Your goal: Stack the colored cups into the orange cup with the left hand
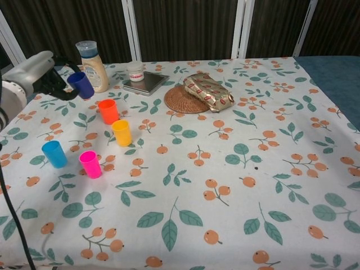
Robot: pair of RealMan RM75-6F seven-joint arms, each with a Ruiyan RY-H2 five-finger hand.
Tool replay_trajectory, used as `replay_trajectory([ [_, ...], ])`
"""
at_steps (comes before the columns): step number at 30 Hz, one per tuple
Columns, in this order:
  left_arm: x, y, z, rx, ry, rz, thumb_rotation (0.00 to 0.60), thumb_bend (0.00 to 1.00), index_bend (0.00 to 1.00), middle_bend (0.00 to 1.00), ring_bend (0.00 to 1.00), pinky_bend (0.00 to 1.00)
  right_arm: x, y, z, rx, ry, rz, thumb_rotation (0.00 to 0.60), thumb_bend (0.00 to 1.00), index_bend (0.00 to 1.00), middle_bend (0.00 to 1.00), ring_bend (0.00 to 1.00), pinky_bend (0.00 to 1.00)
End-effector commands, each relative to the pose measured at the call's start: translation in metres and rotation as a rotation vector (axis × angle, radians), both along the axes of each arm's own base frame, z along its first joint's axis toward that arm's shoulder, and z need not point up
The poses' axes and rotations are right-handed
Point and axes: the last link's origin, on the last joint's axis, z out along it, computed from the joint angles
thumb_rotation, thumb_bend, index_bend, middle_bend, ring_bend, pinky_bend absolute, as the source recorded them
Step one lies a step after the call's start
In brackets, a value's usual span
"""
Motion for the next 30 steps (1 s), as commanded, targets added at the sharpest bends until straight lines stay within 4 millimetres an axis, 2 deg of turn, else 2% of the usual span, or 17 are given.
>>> replay_trajectory([
  [1, 0.019, 0.008, -0.008, 0.006, 0.000, -0.014, 0.600, 0.40, 0.63, 1.00, 1.00, 1.00, 0.000, 0.000, 0.001, 0.000, -0.002, 0.001, 0.600, 0.19, 0.00, 0.00, 0.00, 0.00],
  [5, 0.028, 0.012, -0.024, -0.002, 0.035, -0.016, 0.600, 0.40, 0.62, 1.00, 1.00, 1.00, -0.001, 0.000, 0.002, -0.001, -0.003, -0.001, 0.600, 0.19, 0.00, 0.00, 0.00, 0.00],
  [10, 0.025, 0.014, -0.041, -0.022, 0.082, 0.000, 0.600, 0.39, 0.61, 1.00, 1.00, 1.00, -0.002, 0.000, 0.006, -0.010, -0.008, -0.005, 0.600, 0.19, 0.00, 0.00, 0.00, 0.00],
  [13, 0.020, 0.014, -0.047, -0.041, 0.105, 0.011, 0.600, 0.39, 0.55, 1.00, 1.00, 1.00, -0.003, 0.000, 0.008, -0.016, -0.012, -0.007, 0.600, 0.18, 0.00, 0.00, 0.00, 0.00],
  [16, 0.017, 0.015, -0.051, -0.057, 0.126, 0.021, 0.600, 0.40, 0.42, 1.00, 1.00, 1.00, -0.003, 0.000, 0.009, -0.015, -0.014, -0.008, 0.600, 0.18, 0.00, 0.00, 0.00, 0.00],
  [18, 0.015, 0.015, -0.053, -0.076, 0.141, 0.027, 0.600, 0.40, 0.31, 1.00, 1.00, 1.00, -0.003, 0.001, 0.009, -0.015, -0.015, -0.007, 0.600, 0.19, 0.00, 0.00, 0.00, 0.00],
  [20, 0.015, 0.014, -0.053, -0.089, 0.146, 0.027, 0.600, 0.40, 0.11, 1.00, 1.00, 1.00, -0.003, 0.001, 0.009, -0.015, -0.013, -0.007, 0.600, 0.18, 0.00, 0.00, 0.00, 0.00],
  [22, 0.018, 0.011, -0.051, -0.094, 0.139, 0.013, 0.600, 0.40, 0.01, 1.00, 1.00, 1.00, -0.003, 0.001, 0.008, -0.013, -0.012, -0.008, 0.600, 0.19, 0.00, 0.00, 0.00, 0.00],
  [26, 0.028, -0.006, -0.041, -0.107, 0.111, -0.058, 0.600, 0.39, 0.00, 1.00, 1.00, 1.00, -0.003, 0.000, 0.006, -0.003, -0.007, -0.011, 0.600, 0.19, 0.00, 0.00, 0.00, 0.00],
  [30, 0.037, -0.042, -0.031, -0.198, 0.049, -0.116, 0.600, 0.38, 0.00, 1.00, 1.00, 1.00, -0.002, 0.001, 0.004, 0.007, -0.008, -0.006, 0.600, 0.18, 0.00, 0.00, 0.00, 0.00],
])
